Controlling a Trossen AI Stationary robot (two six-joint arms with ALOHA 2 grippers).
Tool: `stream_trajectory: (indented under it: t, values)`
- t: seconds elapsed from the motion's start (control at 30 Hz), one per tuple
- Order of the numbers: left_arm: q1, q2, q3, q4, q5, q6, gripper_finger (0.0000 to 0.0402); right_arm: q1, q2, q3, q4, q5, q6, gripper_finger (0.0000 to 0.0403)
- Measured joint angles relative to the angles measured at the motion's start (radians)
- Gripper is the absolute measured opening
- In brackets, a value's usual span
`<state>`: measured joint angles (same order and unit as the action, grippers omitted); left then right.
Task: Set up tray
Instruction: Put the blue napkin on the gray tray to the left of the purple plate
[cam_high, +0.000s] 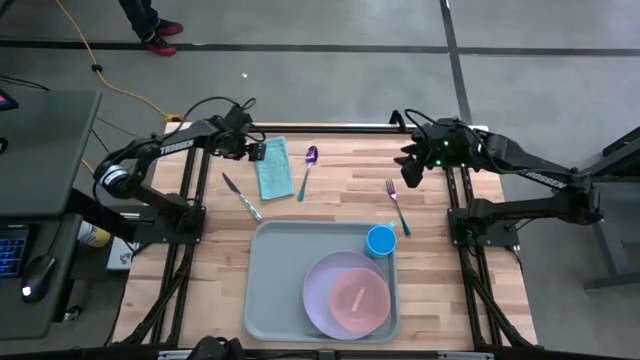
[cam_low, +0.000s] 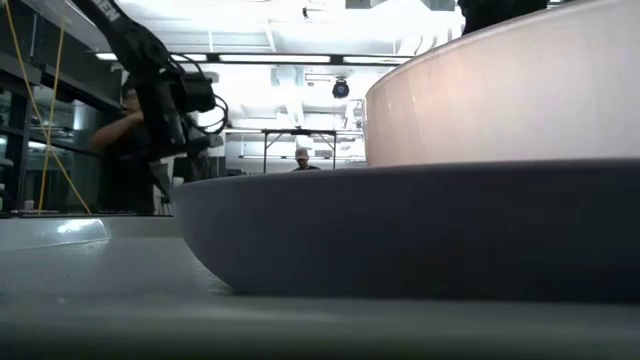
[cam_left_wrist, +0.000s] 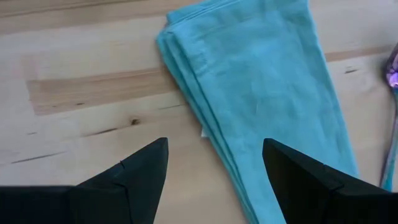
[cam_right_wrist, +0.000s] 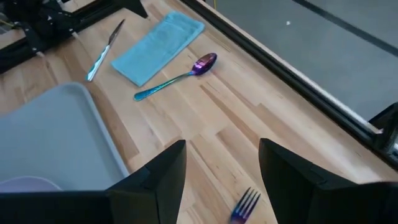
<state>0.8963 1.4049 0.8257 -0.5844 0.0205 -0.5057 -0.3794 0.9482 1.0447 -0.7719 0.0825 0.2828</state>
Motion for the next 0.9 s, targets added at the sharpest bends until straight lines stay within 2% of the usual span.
stream_trajectory:
  t: [0.3, 0.6, 0.9]
  values:
    - [0.0, 0.04, 0.0, 0.071, -0.016, 0.012, 0.0294, 0.0, 0.0, 0.001, 0.0, -0.026, 0.001, 0.0179]
    - [0.074, 0.102, 0.0, 0.126, 0.1, 0.013, 0.0294, 0.0, 0.0, 0.001, -0.001, -0.027, -0.004, 0.0179]
    - [0.098, 0.116, 0.0, 0.134, 0.048, -0.008, 0.0294, 0.0, 0.0, 0.001, -0.001, -0.03, -0.012, 0.0179]
